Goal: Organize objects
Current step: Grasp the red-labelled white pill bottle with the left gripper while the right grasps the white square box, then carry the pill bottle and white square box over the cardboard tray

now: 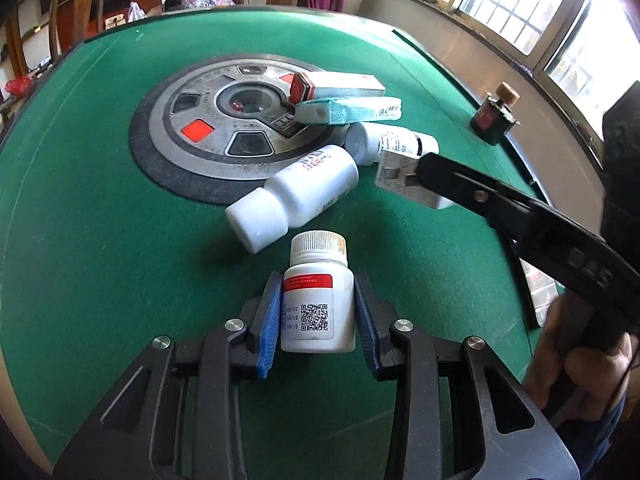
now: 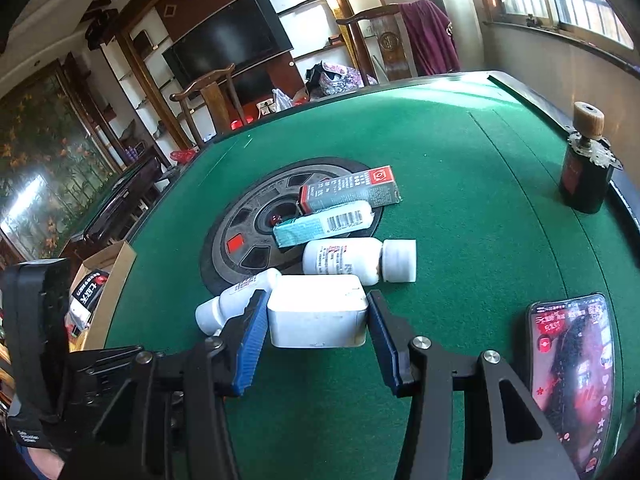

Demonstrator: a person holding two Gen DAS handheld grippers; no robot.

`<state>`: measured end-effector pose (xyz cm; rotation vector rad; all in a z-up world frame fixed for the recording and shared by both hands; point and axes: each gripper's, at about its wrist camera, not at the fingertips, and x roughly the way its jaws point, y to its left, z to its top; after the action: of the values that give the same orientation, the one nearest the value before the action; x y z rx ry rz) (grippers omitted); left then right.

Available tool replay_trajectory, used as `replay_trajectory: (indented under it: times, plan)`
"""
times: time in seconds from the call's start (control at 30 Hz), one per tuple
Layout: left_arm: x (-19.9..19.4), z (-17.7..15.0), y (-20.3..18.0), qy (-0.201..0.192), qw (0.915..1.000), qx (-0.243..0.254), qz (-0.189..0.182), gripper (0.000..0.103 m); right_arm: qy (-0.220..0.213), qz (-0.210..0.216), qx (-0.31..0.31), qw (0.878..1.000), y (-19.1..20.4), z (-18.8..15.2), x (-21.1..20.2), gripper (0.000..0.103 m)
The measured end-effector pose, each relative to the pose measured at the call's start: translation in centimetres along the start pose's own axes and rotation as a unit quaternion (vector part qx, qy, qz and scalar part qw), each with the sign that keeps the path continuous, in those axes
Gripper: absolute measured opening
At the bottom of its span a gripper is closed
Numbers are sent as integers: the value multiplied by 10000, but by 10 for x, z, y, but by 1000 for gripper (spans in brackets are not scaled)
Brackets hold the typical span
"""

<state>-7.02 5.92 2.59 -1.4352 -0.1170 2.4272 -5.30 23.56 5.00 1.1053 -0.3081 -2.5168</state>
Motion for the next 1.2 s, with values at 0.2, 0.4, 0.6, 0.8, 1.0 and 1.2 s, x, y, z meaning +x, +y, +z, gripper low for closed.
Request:
replay_trajectory:
  times: [0.2, 0.4, 0.6, 0.8, 1.0, 1.2]
  plan:
    - [-31, -13, 10, -330, 9994, -62, 40, 34, -12, 177, -291, 9994, 21, -8, 3, 50]
    - [-45, -23, 22, -482, 9986, -182, 81, 34, 131, 365, -588, 9975, 46, -19, 10, 50]
    - [-49, -30, 33, -494, 9983, -296, 54, 34, 153, 419, -668, 9968, 58, -26, 12, 49]
    - [-71, -32, 48, -742, 9963, -425, 19, 34, 34, 494, -519, 9974, 64, -27, 7, 49]
    - [-94, -37, 67, -934, 9939, -579, 36, 34, 108, 669, -487, 9965, 83, -33, 12, 49]
    - [-119, -47, 94, -1204, 9893, -822, 75, 34, 211, 945, -716, 9927, 124, -39, 20, 49]
